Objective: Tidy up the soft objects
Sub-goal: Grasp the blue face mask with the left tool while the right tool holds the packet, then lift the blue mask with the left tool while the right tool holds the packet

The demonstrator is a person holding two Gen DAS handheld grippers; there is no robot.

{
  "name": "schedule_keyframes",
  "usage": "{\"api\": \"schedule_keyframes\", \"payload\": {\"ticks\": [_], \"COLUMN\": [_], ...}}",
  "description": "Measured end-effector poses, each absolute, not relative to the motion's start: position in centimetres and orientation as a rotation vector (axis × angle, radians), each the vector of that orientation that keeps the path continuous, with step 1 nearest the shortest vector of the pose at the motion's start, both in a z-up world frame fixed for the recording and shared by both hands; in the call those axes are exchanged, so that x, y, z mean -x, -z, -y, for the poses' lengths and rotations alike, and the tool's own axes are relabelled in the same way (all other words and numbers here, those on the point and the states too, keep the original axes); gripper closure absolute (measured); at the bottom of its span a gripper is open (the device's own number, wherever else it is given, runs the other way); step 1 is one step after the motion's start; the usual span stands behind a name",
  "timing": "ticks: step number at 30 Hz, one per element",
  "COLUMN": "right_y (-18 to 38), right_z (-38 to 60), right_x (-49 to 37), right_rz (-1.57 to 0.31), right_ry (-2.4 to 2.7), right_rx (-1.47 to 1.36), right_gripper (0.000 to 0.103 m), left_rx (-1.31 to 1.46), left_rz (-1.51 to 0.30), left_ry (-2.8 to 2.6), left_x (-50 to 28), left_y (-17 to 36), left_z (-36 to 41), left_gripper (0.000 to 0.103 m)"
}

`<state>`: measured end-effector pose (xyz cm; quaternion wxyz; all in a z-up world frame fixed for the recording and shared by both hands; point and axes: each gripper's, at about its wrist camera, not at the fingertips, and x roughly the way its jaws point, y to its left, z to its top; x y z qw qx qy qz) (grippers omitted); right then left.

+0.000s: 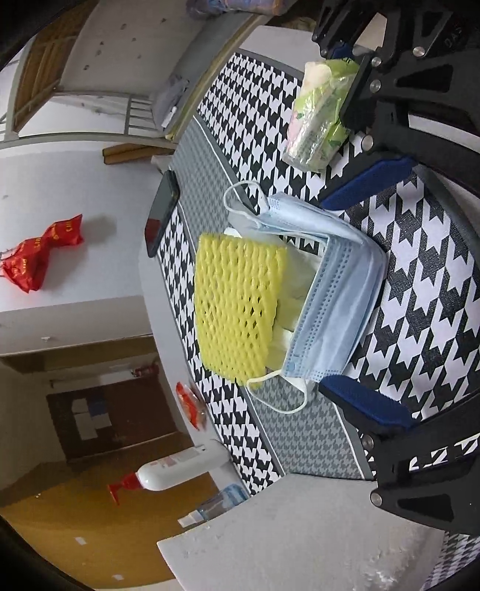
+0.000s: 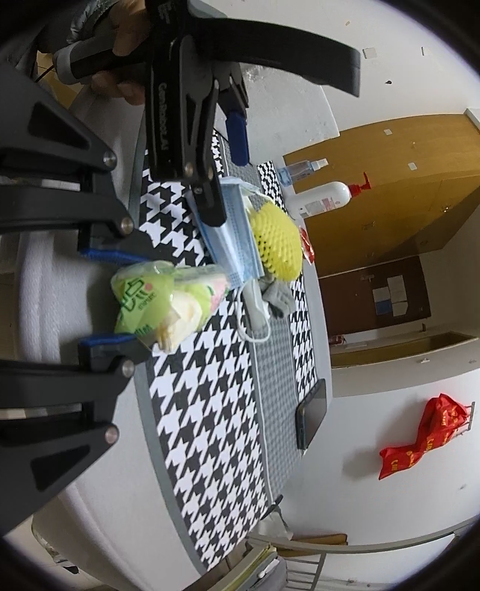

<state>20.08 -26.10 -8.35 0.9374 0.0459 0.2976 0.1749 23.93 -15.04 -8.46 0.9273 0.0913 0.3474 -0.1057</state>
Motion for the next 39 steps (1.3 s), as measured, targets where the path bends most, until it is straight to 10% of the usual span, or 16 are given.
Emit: {"api": "schedule_keyframes", "payload": {"ticks": [16, 39], "right_y": [8.4, 7.4], "right_z": [26.4, 26.1], "right_x": [-20.3, -19.2], "right_rz": [-0.596, -0.583], "right_ry": [-0.374, -0.33], "right_rx": [-0.099, -0.08], "right_gripper": [0.068, 0.069], "left_rx": [-0.224, -0.174], "left_rz": [-0.751, -0.685], "left_ry": [0.23, 0.307], "left_x": [-24.1, -20.5], "left_y": [9.0, 6.8], "left_z": [15.8, 13.5], "left_gripper": [0.057, 0.074]}}
